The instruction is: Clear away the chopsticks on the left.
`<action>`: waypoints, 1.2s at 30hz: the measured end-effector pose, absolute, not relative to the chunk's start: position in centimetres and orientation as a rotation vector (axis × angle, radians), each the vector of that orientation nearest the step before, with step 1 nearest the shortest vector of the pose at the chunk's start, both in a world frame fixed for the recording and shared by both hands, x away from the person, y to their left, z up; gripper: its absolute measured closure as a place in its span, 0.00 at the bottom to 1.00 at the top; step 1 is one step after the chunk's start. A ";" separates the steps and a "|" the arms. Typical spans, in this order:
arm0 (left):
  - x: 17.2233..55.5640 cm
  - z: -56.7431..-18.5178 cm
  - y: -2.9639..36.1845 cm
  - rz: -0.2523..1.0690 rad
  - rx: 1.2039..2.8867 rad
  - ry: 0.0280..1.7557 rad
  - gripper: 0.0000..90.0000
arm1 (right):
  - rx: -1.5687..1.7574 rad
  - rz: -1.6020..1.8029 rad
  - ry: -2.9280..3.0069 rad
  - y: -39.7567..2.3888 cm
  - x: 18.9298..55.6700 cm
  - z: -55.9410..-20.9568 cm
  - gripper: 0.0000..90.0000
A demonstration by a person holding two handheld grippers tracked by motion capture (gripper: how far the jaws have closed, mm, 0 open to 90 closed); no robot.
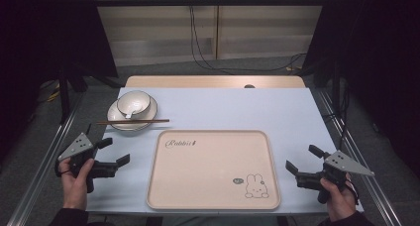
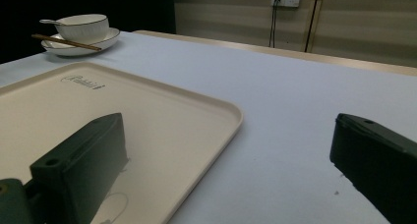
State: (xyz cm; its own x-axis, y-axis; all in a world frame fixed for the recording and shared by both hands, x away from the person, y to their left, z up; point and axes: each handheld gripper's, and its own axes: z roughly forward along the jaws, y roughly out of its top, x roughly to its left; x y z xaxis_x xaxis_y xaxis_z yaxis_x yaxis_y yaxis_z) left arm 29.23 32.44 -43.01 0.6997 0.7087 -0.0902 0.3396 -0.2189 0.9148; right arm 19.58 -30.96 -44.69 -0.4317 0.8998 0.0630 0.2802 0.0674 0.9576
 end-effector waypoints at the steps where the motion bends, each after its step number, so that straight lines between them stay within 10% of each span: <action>1: 29.4 -42.8 32.6 0.425 1.824 0.824 0.05 | 1.173 1.383 1.773 -30.9 19.6 -44.7 0.00; 36: 38.9 -42.5 34.7 0.303 2.123 0.603 0.11 | 1.173 1.385 1.780 -30.8 19.7 -44.8 0.01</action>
